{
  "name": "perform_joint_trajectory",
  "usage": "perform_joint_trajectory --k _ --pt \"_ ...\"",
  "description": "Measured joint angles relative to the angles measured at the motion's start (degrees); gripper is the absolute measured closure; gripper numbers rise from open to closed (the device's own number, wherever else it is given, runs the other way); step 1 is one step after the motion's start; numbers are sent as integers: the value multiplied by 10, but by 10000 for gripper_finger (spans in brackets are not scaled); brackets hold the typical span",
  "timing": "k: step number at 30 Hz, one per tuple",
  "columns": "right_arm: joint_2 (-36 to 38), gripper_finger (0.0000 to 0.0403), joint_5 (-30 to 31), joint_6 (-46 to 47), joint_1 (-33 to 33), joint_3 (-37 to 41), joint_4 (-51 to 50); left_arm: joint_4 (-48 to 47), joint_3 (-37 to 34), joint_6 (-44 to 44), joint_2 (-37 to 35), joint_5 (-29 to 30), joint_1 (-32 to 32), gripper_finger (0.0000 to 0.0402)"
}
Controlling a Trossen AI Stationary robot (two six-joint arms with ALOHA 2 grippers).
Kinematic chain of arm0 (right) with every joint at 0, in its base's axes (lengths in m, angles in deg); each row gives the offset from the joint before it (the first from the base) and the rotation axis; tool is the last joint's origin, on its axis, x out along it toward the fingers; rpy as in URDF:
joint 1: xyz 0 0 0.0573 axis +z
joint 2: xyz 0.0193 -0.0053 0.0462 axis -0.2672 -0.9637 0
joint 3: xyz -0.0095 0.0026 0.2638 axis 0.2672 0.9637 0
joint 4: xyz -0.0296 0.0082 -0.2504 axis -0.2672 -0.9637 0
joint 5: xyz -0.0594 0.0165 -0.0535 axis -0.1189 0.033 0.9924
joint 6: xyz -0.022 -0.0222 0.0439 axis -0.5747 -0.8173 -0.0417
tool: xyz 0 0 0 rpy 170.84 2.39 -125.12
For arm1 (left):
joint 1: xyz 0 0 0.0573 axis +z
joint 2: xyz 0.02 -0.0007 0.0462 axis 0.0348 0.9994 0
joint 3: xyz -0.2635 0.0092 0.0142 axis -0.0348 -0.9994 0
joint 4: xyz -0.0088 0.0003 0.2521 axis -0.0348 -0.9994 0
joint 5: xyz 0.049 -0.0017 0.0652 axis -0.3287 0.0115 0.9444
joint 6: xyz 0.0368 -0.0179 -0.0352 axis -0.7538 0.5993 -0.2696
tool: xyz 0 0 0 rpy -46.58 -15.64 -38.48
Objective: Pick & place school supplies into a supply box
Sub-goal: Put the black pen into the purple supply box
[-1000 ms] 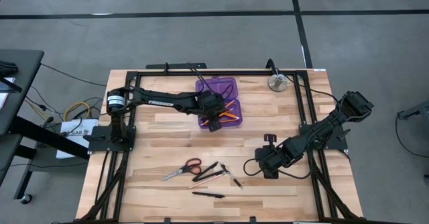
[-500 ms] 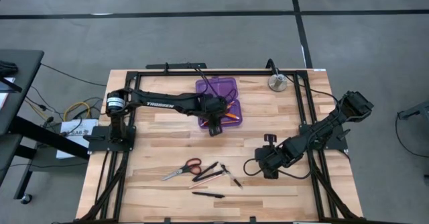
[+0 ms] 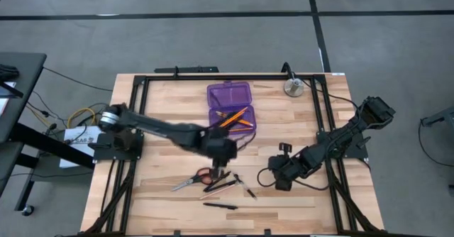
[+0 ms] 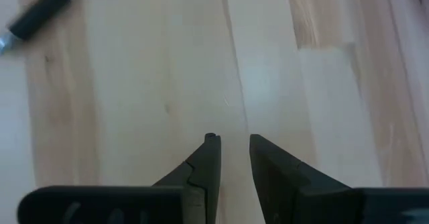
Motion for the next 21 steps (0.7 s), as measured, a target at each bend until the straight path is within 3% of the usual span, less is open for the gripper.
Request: perform_joint_trajectory --k 5,8,15,21 --pt "0 327 6 0 -1 0 50 14 -6 -1 -74 55 -75 271" --pt "0 327 6 0 -1 -1 83 34 -60 10 -124 112 -110 271" --pt "0 331 5 24 -5 -52 92 273 -347 38 -278 113 -129 271" --pt "0 347 5 35 -29 -115 94 489 -582 2 -420 79 -82 271"
